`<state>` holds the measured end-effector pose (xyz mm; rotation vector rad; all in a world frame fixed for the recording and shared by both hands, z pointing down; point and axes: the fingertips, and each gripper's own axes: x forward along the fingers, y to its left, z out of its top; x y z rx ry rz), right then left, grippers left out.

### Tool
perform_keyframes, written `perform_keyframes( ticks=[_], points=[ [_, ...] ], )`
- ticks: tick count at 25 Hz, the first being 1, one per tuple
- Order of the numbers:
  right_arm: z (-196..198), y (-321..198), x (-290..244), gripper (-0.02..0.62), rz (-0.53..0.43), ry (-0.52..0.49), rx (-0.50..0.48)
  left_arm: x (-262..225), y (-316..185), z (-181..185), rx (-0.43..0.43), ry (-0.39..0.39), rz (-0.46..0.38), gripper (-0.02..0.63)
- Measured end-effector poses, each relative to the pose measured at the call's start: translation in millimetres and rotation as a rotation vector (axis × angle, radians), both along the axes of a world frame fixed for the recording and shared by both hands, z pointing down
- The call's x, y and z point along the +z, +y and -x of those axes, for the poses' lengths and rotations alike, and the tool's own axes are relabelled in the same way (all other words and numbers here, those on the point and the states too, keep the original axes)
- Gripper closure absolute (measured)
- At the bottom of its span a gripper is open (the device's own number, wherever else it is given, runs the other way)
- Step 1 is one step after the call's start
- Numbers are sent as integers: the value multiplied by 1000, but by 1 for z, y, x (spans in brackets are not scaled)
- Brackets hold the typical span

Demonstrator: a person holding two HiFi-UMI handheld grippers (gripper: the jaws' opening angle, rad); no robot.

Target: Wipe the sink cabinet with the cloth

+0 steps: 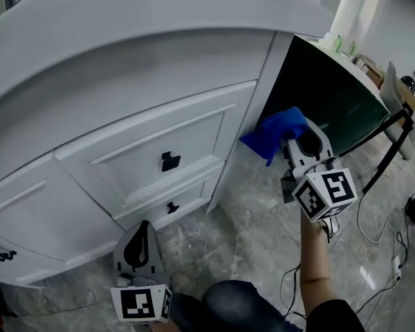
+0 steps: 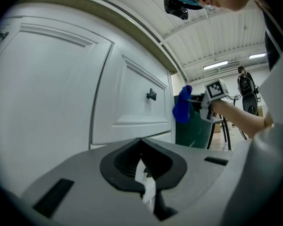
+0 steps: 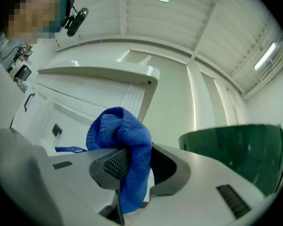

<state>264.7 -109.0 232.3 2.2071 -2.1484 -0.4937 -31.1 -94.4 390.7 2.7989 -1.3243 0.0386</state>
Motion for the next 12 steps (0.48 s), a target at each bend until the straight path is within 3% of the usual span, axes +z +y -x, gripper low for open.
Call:
perform_keyframes(
  ticks=[6, 12],
  points=[
    [25, -14, -111, 480, -151, 121, -18, 2, -2, -3, 14, 6, 13, 606],
    [39, -18, -129, 480, -183, 143, 21, 1, -2, -5, 21, 17, 11, 606]
  ],
)
